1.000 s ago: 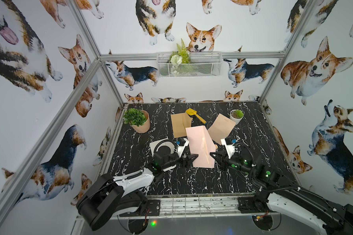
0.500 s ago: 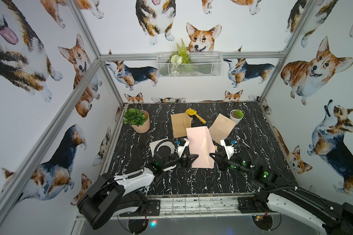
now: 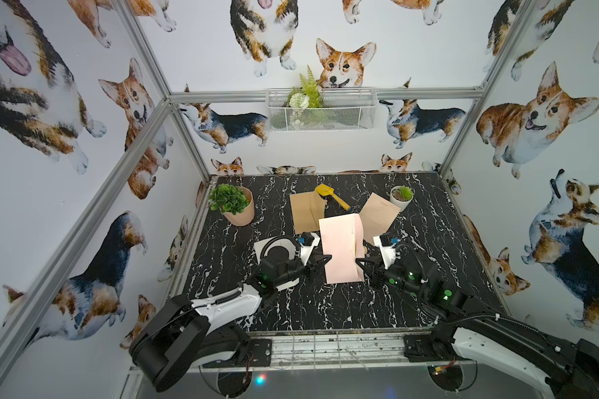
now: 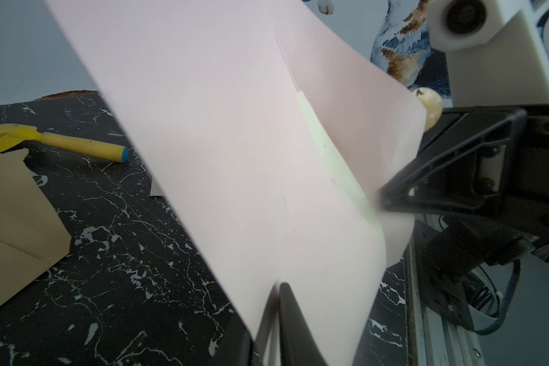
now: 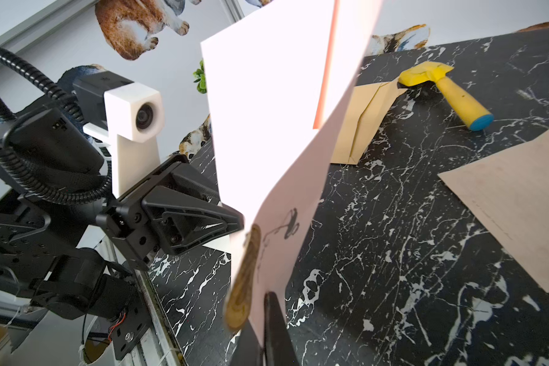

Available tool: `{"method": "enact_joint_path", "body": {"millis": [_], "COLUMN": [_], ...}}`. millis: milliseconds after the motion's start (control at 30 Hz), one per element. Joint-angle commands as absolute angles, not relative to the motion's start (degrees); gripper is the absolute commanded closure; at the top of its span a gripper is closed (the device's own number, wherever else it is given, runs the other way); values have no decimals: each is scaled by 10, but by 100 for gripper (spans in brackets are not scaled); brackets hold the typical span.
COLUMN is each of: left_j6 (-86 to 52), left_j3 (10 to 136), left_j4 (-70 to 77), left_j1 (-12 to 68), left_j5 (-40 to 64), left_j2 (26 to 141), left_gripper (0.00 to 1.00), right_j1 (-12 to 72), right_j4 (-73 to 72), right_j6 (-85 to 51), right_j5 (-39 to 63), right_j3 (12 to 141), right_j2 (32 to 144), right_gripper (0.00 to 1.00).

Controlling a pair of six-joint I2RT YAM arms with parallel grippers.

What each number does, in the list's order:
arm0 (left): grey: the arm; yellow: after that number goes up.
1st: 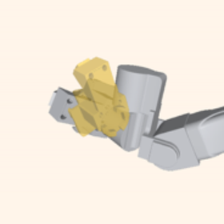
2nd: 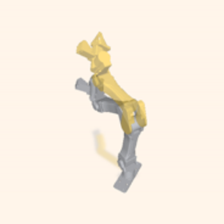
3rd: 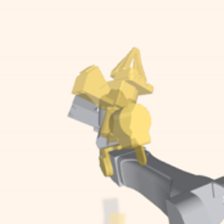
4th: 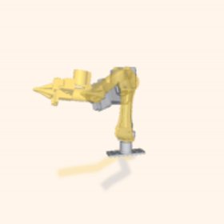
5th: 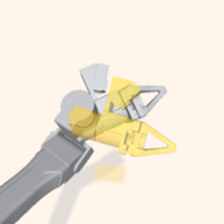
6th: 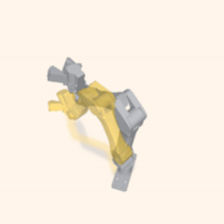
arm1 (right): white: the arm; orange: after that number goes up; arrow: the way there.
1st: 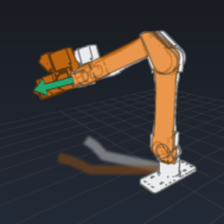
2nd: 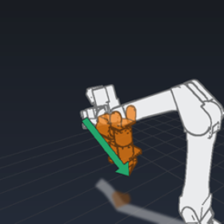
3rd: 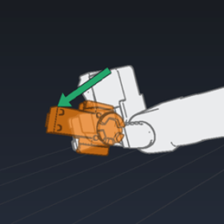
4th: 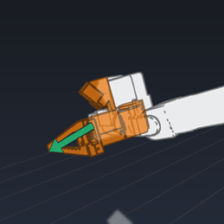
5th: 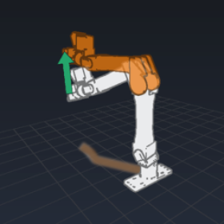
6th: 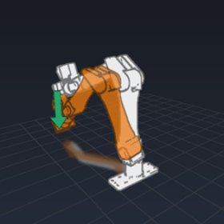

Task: Take the letter paper out of the envelope
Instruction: Pick up the envelope from the center of the board.

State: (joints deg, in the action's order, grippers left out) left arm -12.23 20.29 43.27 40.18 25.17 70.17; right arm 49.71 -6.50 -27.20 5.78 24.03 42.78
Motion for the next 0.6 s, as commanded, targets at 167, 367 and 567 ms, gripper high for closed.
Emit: {"method": "enact_joint_path", "body": {"millis": [167,367,567], "left_j6": [-121,-121,-121], "left_j3": [207,203,201], "left_j4": [433,435,435], "left_j1": [403,403,403], "left_j5": [266,260,255], "left_j2": [698,693,691], "left_gripper": [100,100,100], "right_j1": [497,498,497], "right_j4": [-74,-40,11], "right_j6": [-267,-263,-266], "right_j5": [34,-1,-39], "right_j3": [235,229,229], "right_j2": [400,383,376], "right_gripper": [100,95,67]}}
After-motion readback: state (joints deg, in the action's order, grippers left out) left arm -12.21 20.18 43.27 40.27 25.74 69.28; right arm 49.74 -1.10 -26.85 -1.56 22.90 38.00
